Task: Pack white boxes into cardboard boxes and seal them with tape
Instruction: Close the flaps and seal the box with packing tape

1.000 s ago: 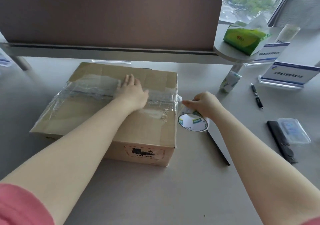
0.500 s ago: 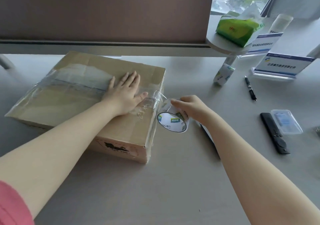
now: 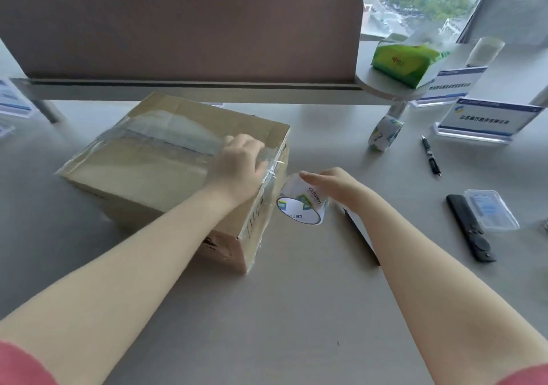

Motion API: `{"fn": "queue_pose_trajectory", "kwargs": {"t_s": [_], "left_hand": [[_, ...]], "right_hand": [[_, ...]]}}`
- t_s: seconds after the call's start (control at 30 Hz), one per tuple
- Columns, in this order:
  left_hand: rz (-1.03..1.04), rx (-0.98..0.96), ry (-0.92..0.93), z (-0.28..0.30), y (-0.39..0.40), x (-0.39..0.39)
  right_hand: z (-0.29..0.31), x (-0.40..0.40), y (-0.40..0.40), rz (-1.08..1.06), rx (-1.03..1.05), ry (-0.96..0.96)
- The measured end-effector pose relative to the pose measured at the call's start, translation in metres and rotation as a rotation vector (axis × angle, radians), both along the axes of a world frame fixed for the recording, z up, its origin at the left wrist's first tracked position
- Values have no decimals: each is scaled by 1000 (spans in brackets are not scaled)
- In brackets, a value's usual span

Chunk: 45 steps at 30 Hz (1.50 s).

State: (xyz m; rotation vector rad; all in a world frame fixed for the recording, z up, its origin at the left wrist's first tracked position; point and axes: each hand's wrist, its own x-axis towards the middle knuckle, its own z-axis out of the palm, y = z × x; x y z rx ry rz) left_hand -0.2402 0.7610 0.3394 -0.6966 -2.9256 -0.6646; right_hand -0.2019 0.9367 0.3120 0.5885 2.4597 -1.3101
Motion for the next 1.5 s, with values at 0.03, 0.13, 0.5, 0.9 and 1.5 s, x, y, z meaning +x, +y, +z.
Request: {"fn": "queue_pose_trajectory", "kwargs": {"t_s": [0.03, 0.13, 0.5, 0.9, 1.5], "left_hand": [[15, 182, -15, 2, 7, 16], [107, 520, -248, -2, 26, 53], [459, 1207, -1052, -46, 68, 69], [483, 1081, -807, -79, 80, 68], [648, 1242, -687, -86, 80, 74]], "right_hand": [[-1, 4, 4, -42, -80, 24], [-1, 11, 9, -118, -173, 91], [-12, 21, 8, -129, -147, 190], [-75, 59, 53, -310, 159, -29], [-100, 54, 53, -218, 384, 22]]}}
